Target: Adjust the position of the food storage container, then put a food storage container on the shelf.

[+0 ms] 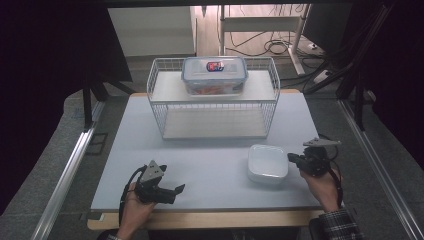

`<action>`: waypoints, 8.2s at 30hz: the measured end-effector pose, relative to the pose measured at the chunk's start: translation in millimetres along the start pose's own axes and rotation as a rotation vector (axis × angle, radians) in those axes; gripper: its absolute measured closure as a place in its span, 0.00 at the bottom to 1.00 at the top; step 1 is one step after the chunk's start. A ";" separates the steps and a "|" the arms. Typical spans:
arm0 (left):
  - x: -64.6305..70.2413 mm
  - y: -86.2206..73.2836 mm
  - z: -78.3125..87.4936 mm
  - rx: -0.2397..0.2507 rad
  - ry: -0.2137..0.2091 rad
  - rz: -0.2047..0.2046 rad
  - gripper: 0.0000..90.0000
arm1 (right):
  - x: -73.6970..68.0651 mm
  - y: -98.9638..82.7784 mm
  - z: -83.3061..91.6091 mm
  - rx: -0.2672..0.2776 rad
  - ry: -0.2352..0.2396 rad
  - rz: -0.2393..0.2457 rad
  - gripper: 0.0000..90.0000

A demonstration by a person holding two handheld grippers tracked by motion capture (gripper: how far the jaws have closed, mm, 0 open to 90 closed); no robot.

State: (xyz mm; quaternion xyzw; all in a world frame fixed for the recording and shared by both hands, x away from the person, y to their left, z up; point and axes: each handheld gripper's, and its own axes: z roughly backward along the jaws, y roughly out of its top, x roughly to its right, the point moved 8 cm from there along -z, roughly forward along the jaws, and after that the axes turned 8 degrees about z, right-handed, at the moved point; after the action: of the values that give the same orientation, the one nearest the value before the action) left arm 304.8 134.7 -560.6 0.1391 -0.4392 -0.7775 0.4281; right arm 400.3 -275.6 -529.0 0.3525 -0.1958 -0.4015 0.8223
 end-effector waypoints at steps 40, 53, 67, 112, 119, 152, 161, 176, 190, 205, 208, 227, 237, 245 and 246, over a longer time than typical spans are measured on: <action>7.4 -0.5 -4.8 -0.028 -0.006 -0.026 0.06 | -122.2 52.3 -63.0 0.017 0.292 0.101 0.99; 10.5 0.0 -3.8 -0.039 -0.034 -0.002 0.07 | -114.5 41.7 -35.6 0.079 0.232 0.211 0.55; 9.8 -3.8 -7.8 -0.046 -0.020 -0.039 0.07 | -124.1 22.0 -29.6 0.098 0.291 0.261 0.06; 17.2 67.2 -71.9 -0.110 -0.150 0.070 0.20 | -131.5 68.4 -69.2 0.010 0.359 0.192 0.32; 25.5 57.0 -78.7 -0.158 -0.298 0.159 0.17 | -139.3 58.3 -73.4 -0.031 0.464 0.109 0.31; 21.2 55.1 -47.0 -0.036 -0.136 0.271 0.87 | -134.8 56.4 -47.2 0.075 0.393 -0.027 0.88; 23.3 75.2 -34.6 0.020 -0.109 0.240 0.87 | -132.4 75.1 -34.8 0.150 0.380 0.013 0.88; 22.0 122.0 -8.4 0.094 -0.066 0.148 0.87 | -126.3 116.7 -12.4 0.238 0.361 0.061 0.88; 18.1 163.5 10.4 0.152 -0.046 0.134 0.87 | -117.7 162.5 7.6 0.286 0.338 0.096 0.88; 15.4 210.6 37.0 0.216 -0.013 0.101 0.87 | -112.7 208.3 29.2 0.349 0.325 0.121 0.87; 14.0 222.0 42.2 0.229 -0.007 0.096 0.87 | -111.2 220.9 34.8 0.362 0.326 0.122 0.87; 0.4 292.3 58.5 0.272 -0.012 0.089 0.87 | -90.5 288.1 52.9 0.415 0.282 0.106 0.86; -16.5 314.9 46.4 0.267 -0.027 0.124 0.87 | -76.4 314.4 46.2 0.406 0.242 0.087 0.85; -25.3 316.1 33.3 0.247 -0.013 0.132 0.85 | -71.0 319.2 36.6 0.395 0.239 0.061 0.85; -26.1 316.0 31.8 0.245 -0.013 0.134 0.84 | -70.4 319.4 35.1 0.390 0.240 0.055 0.85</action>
State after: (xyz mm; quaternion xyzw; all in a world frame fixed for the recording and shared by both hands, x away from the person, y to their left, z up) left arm 473.3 95.0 -293.0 0.1559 -0.5418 -0.6886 0.4559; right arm 503.6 -97.1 -272.6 0.5447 -0.1800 -0.2888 0.7665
